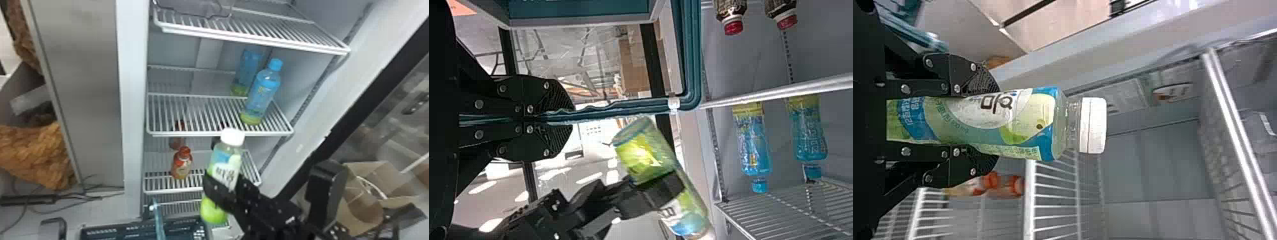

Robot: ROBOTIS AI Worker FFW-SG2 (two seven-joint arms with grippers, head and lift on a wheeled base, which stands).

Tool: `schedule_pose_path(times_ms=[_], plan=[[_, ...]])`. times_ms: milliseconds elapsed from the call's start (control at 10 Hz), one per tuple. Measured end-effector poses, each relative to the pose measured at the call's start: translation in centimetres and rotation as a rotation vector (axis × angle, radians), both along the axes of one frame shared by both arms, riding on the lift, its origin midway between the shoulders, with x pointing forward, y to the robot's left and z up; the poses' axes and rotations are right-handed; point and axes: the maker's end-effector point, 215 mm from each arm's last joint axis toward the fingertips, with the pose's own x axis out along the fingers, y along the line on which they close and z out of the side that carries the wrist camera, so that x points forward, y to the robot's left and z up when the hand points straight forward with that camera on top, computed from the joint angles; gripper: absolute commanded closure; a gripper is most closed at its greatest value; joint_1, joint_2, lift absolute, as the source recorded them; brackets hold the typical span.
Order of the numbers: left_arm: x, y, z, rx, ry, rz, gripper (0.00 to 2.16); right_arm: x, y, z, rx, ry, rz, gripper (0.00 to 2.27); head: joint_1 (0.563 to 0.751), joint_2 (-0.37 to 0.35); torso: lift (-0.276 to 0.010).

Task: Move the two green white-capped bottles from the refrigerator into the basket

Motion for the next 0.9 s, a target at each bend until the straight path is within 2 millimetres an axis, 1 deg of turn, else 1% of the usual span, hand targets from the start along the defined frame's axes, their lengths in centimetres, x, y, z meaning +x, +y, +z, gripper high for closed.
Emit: schedule_pose_path(times_ms=[100,300,500,900], plan=[[-0.1,-0.1,-0.1,0.004,0.001,-0.006,1.17,-0.7,-0.2,-0.8,-0.015,0.034,0.002,0.88,0.695,-0.350,-0.004],[-0.3,-0.4,0.0,0.004,-0.003,-0.022,1.17,-1.5,-0.6,-2.3,-0.033,0.089,0.001,0.88,0.695,-0.350,-0.004],[-0.3,-0.5,0.1,0.005,-0.006,-0.026,1.17,-2.7,-1.2,-4.6,-0.054,0.172,0.008,0.88,0.695,-0.350,-0.004],[-0.3,-0.7,0.2,0.008,-0.012,-0.033,1.17,-4.2,-1.3,-8.3,-0.050,0.303,0.045,0.88,0.695,-0.350,-0.004]])
